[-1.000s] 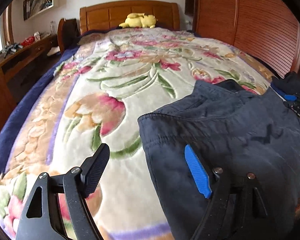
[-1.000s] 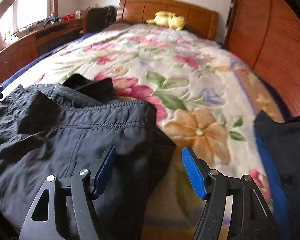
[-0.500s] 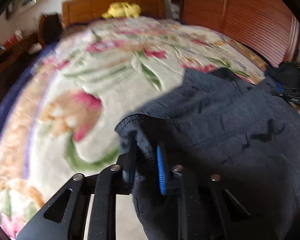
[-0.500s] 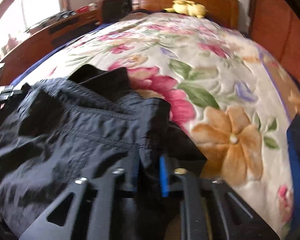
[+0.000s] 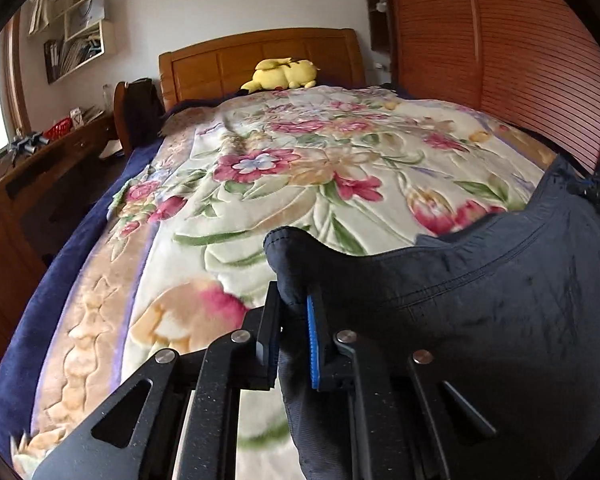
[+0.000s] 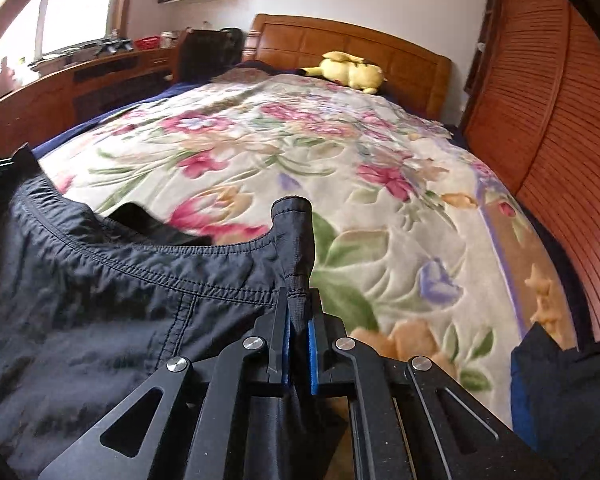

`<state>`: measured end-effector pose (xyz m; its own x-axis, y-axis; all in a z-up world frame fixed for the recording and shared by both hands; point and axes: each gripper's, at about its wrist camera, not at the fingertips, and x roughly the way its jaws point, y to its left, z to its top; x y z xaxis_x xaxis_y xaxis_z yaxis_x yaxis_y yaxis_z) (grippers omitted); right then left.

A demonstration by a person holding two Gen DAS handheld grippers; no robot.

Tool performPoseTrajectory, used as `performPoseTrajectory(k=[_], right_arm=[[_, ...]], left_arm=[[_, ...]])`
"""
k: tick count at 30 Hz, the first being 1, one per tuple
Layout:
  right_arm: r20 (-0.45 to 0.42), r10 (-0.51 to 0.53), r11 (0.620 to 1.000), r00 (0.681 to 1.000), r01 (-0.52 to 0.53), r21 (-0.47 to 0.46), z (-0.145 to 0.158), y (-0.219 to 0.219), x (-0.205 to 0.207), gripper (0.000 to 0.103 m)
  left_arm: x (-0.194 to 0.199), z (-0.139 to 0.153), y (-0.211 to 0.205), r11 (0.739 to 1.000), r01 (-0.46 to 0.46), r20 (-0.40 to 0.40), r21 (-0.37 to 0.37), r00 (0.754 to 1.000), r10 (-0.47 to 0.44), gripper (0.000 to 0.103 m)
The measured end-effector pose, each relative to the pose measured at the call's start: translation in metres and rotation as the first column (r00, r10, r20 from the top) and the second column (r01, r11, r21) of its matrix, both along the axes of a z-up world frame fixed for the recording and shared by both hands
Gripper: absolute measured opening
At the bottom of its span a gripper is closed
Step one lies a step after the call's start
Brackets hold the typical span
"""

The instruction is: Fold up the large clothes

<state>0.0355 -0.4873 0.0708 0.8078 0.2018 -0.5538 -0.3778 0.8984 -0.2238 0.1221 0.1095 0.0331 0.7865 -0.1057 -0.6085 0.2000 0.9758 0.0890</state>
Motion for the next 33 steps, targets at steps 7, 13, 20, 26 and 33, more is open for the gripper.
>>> performPoseTrajectory(k=[7,13,20,26,33], right_arm=[[-0.059,-0.067,0.992,0.996,0.060,-0.114,-0.024,0.043,0.044,0.006],[-0.109,-0.069,0.988,0.992,0.053,-0.143,-0.036,0.053,0.062,0.006],[-0.055,-0.103,0.992,0.993,0.098,-0.084,-0.008,0.040,0.028,0.042],[-0.018,-0.051,0.999,0.999,0.051,-0.009,0.008,0.033,-0.034,0.078],[-0.023,0.031,0.999,0.999,-0.030,0.045,0.000,0.032,-0.108,0.078]], left_arm=[[0.037,-0.022,-0.014,0.997,-0.002,-0.049,0.083,0.999,0.006,0.012],[0.034,-0.034,-0.017,0.994,0.019,-0.076,0.106,0.997,-0.011,0.013],[-0.004,-0.010,-0.011,0.995,-0.018,-0.024,0.098,1.000,0.020,0.022],[-0.060,0.021,0.004,1.000,-0.009,0.006,0.013,1.000,0.009,0.048],[-0.121,0.025,0.002,1.000,0.013,0.001,-0.025,1.000,-0.013,0.080]])
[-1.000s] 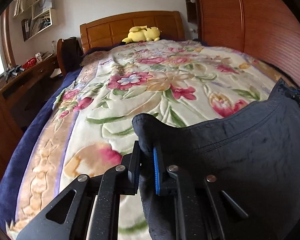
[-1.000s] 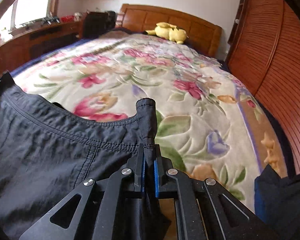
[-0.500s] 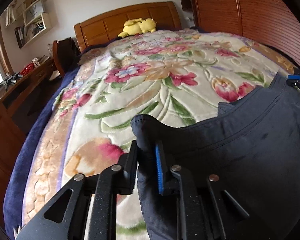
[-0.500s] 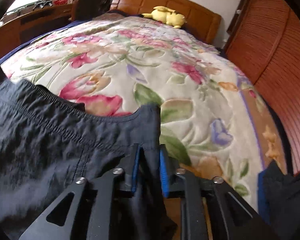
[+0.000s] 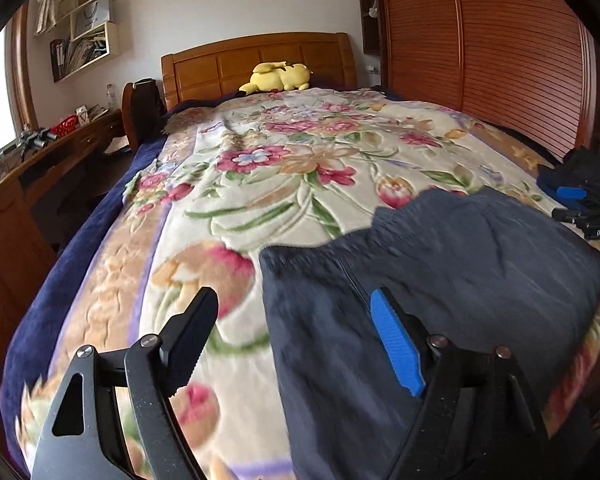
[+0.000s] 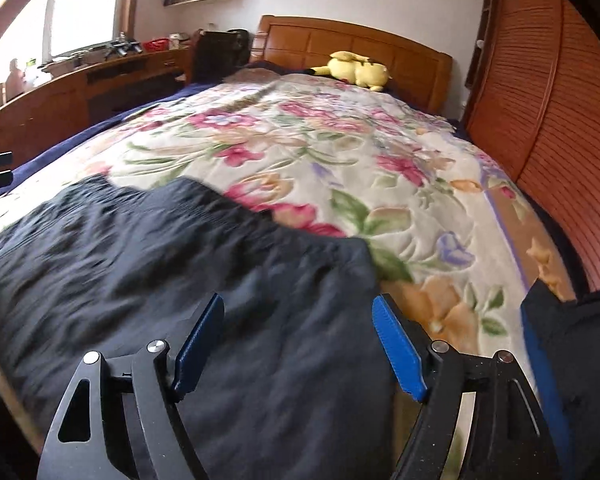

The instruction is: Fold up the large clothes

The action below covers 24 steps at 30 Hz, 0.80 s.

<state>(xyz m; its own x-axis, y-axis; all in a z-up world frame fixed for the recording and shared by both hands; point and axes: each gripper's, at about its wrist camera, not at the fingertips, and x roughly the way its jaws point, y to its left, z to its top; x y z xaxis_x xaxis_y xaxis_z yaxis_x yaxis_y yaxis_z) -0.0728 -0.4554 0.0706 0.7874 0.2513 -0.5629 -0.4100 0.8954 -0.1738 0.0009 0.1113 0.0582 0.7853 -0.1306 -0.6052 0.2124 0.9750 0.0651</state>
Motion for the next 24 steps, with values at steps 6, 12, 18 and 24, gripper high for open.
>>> performPoseTrajectory(k=[6,12,18,24], right_arm=[[-0.014,0.057,0.996,0.998,-0.056,0.074,-0.015,0.003,-0.047,0.078],[-0.011,0.061,0.993,0.998,-0.060,0.106,-0.027,0.004,-0.079,0.078],[0.000,0.092,0.990,0.996,-0.091,0.112,-0.032,0.026,-0.099,0.078],[0.002,0.108,0.987,0.994,-0.108,0.122,-0.042,0.047,-0.105,0.078]], left_arm=[[-0.055,-0.021,-0.007,0.998,0.010,0.012,-0.067,1.000,-0.009,0.080],[-0.077,-0.043,-0.007,0.998,-0.006,-0.023,-0.058,1.000,0.004,0.080],[-0.092,-0.059,0.000,0.998,-0.028,-0.048,-0.057,0.999,0.026,0.080],[-0.095,-0.071,0.012,0.995,-0.051,-0.070,-0.084,0.997,0.045,0.080]])
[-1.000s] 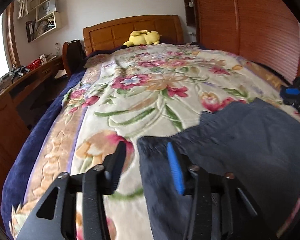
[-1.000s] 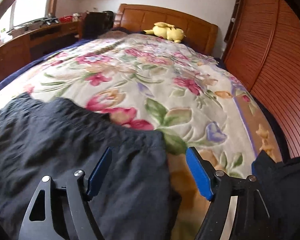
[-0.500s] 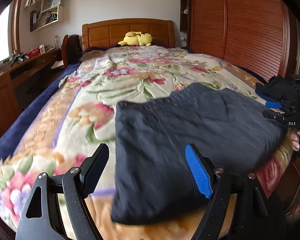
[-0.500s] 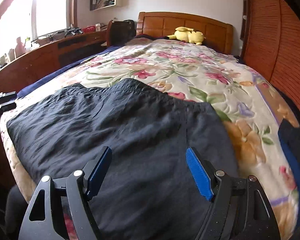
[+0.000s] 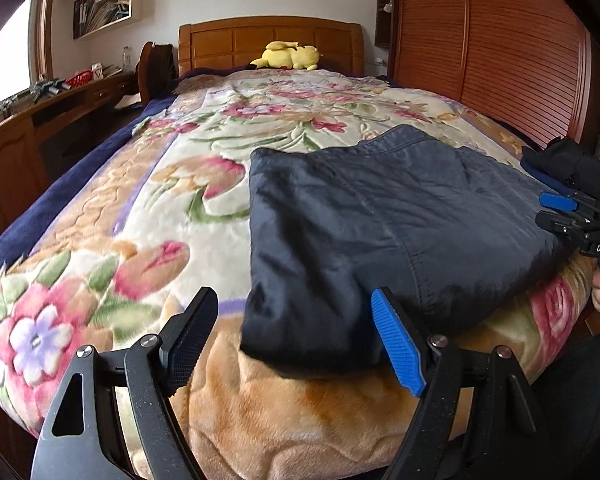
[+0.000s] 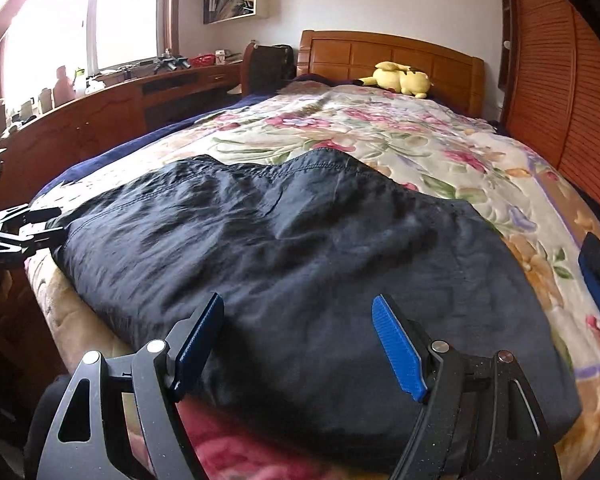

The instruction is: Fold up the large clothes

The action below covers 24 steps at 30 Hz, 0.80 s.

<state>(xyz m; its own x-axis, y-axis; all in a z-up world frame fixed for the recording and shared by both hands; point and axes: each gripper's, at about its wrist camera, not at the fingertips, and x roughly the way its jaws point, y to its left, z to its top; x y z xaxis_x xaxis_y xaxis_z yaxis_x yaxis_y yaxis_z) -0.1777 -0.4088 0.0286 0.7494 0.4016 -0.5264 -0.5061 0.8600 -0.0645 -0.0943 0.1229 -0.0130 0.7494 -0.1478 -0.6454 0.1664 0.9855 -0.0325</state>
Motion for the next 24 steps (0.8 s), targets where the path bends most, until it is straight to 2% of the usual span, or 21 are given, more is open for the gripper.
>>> performPoseTrajectory(k=[5,9,13,20,24], right_arm=[[-0.012,-0.026,1.000,1.000,0.026,-0.014,-0.014,0.001,0.007,0.078],[-0.004,-0.035,0.997,0.999,0.035,-0.064,-0.032,0.005,0.007,0.078],[0.013,-0.044,0.991,0.999,0.046,-0.126,-0.036,0.018,0.010,0.078],[0.000,-0.015,0.996,1.000,0.015,-0.093,-0.040,0.017,0.025,0.079],[0.015,-0.017,0.996,1.000,0.019,-0.082,-0.043,0.015,0.022,0.079]], left_arm=[[-0.002,-0.006,0.004,1.000,-0.003,-0.006,-0.015,1.000,0.003,0.080],[-0.005,-0.011,0.007,0.999,-0.008,-0.010,-0.041,1.000,0.008,0.080],[-0.002,-0.015,0.011,0.997,-0.015,-0.031,-0.073,0.999,0.013,0.080],[-0.001,-0.023,0.018,0.987,-0.036,-0.069,-0.155,0.997,0.026,0.080],[0.001,-0.027,0.017,0.985,-0.051,-0.074,-0.166,0.996,0.039,0.080]])
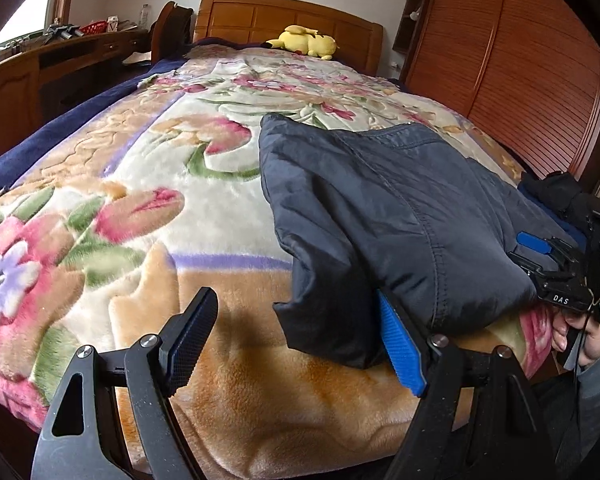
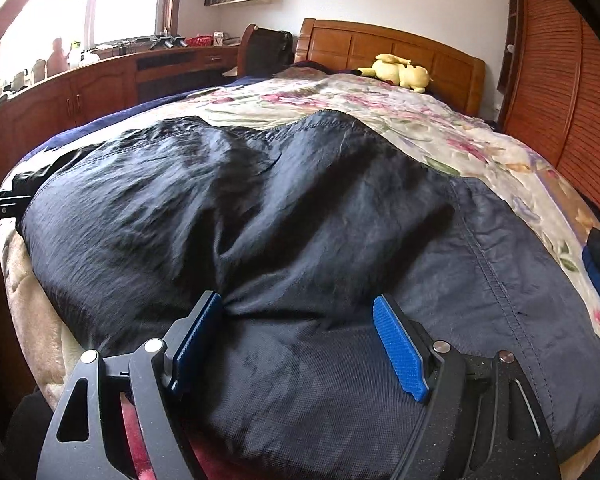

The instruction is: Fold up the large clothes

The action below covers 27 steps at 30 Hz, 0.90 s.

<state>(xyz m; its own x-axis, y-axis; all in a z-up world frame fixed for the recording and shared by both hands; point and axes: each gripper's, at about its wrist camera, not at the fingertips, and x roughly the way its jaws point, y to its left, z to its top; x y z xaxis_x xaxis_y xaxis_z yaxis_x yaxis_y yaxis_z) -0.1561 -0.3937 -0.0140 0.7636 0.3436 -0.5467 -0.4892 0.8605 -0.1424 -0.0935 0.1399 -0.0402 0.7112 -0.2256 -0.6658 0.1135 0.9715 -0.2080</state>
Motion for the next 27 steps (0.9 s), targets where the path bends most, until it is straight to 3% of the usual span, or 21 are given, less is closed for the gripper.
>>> performPoseTrajectory(k=[3,6,7,8,9,11,14,20,27], right_arm=[[0.009,0.000,1.000,1.000,0.000,0.004,-0.003,-0.002,-0.005,0.079],[0.007,0.000,1.000,1.000,0.000,0.006,-0.005,-0.003,-0.007,0.079],[0.003,-0.001,1.000,1.000,0.001,0.009,-0.006,-0.003,-0.006,0.080],[0.002,-0.001,1.000,1.000,0.001,0.009,-0.005,-0.003,-0.006,0.080],[0.000,0.000,1.000,1.000,0.000,0.009,-0.005,-0.003,-0.006,0.080],[-0.005,0.002,1.000,1.000,-0.002,0.009,-0.004,-0.003,-0.004,0.080],[-0.015,0.004,1.000,1.000,-0.004,0.008,-0.002,-0.004,-0.004,0.080],[-0.030,0.000,1.000,1.000,0.001,0.031,0.009,-0.017,-0.015,0.080],[-0.013,-0.033,0.995,0.999,0.034,0.094,0.023,-0.057,-0.029,0.080]], left_arm=[[0.001,-0.004,-0.001,1.000,-0.004,0.003,-0.030,1.000,0.004,0.078],[0.003,-0.006,-0.001,0.997,0.029,0.003,-0.066,1.000,-0.029,0.063],[0.004,-0.005,-0.003,0.996,0.049,-0.001,-0.078,0.999,-0.049,0.050],[0.005,-0.002,-0.005,0.990,0.089,-0.008,-0.107,0.996,-0.091,0.029],[0.006,0.001,-0.008,0.988,0.104,-0.013,-0.111,0.994,-0.106,0.025],[0.007,0.011,-0.019,0.993,0.112,-0.015,-0.044,0.994,-0.112,0.017],[0.007,0.027,-0.035,0.994,0.102,0.003,0.039,0.995,-0.102,0.013],[0.009,0.074,-0.056,0.995,0.072,0.083,0.067,0.993,-0.078,0.010],[0.016,0.123,-0.105,0.980,0.131,0.165,0.150,0.974,-0.156,0.010]])
